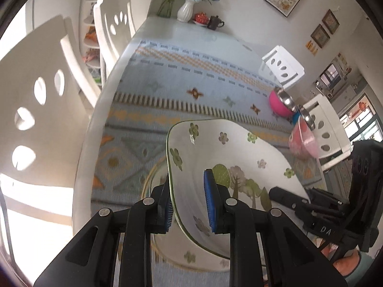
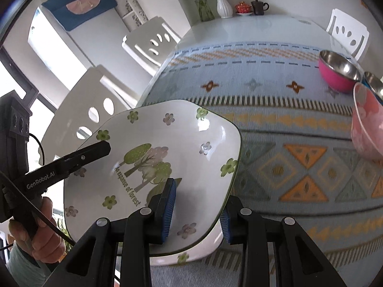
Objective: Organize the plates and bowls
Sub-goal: 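Lower the forest plate onto the stack and open the left gripper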
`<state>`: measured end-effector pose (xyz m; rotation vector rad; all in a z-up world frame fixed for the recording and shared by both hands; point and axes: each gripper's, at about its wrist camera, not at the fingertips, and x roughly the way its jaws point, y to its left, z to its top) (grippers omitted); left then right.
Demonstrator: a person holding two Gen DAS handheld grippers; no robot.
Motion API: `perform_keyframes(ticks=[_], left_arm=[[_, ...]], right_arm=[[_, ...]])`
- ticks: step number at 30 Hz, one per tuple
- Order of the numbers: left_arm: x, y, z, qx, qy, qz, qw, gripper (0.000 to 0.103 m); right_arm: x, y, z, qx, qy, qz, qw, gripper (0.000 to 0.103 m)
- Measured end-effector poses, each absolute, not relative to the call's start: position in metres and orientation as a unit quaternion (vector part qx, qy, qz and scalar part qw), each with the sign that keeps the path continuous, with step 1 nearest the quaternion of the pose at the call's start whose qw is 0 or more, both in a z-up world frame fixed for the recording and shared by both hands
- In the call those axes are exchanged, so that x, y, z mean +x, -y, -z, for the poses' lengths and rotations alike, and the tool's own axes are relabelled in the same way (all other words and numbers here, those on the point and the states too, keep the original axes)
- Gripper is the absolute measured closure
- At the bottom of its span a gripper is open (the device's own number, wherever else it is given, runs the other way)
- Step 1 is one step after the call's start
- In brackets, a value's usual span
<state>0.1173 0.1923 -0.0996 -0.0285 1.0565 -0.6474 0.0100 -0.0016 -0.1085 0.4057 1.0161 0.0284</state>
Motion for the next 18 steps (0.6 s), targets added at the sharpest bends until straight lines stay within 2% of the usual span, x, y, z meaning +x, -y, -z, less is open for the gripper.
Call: perform_keyframes(ticks=[18], left_arm=[[0.093, -0.208, 0.142, -0.006, -0.544, 0.310, 0.780, 0.084]], right_arm=[[-0.015, -0.006, 0.142, 0.222, -0.518, 0.013, 0.826, 0.071]])
